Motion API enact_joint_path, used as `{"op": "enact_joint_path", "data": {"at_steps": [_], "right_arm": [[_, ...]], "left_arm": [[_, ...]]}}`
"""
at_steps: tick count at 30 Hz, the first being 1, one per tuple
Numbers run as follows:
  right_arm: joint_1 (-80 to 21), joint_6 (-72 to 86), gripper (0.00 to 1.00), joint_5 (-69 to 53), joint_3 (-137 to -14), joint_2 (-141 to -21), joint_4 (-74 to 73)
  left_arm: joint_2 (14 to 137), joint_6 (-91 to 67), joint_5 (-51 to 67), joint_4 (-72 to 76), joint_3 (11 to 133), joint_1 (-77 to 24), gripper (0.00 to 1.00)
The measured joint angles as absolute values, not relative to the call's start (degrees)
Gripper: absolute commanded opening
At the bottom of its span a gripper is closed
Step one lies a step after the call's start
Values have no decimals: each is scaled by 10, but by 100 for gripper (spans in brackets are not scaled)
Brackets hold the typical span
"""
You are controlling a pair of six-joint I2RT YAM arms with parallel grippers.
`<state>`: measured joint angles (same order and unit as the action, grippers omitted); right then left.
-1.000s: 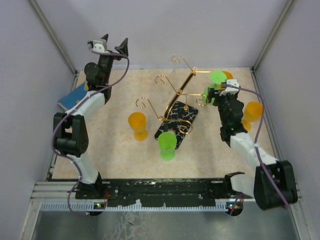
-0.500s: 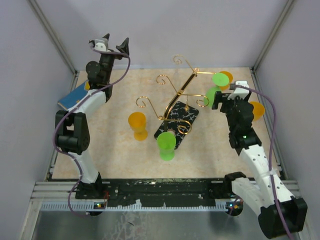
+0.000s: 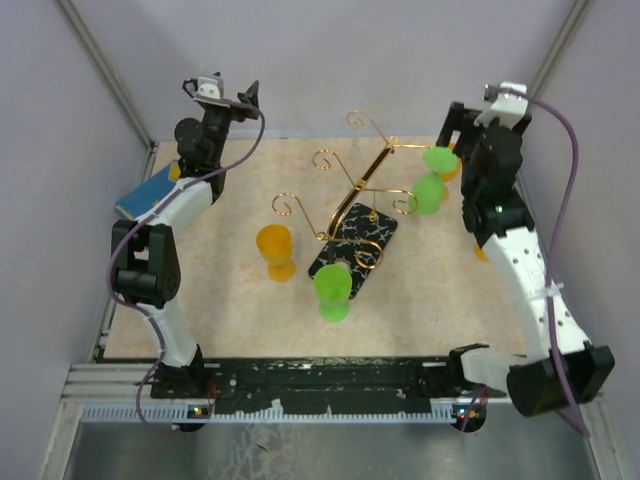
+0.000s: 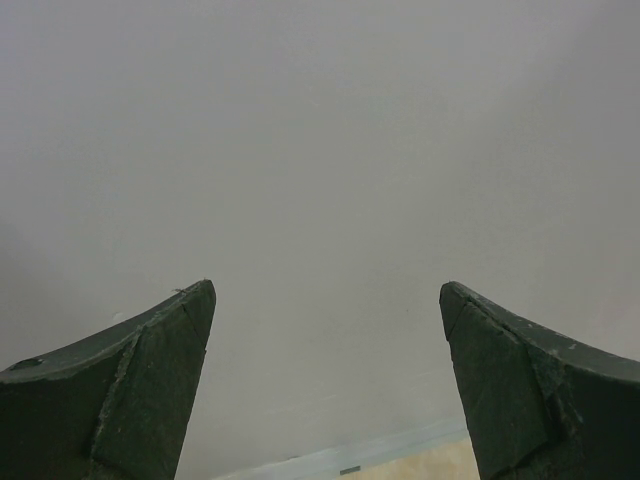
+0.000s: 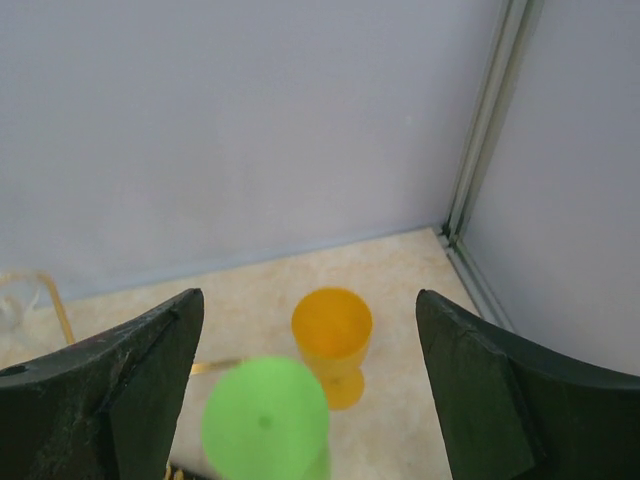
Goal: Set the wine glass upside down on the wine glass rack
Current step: Turn the wine glass upside down at the wine rack, then pick up the wine glass at the center of the board.
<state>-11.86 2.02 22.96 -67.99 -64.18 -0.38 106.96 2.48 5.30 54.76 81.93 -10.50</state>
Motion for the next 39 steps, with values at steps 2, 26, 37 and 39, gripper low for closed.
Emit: {"op": "enact_joint_path", "data": {"at_steps": [2,26,37,39], "right_arm": [[-114,24,87,240,-776,-705,-48],[66,167,76,131,-1130,-1086,-418],[62,196,66,68,-1048,-1086,-424],[62,197,60,63,-1041,-1086,-421]], "left_arm": [[1070,34,48,530,819,-105,99],[1034,92,22,427,801,-105,99],[1049,93,31,422,825,-105,99],[1051,93,32,422,825,-105,99]]}}
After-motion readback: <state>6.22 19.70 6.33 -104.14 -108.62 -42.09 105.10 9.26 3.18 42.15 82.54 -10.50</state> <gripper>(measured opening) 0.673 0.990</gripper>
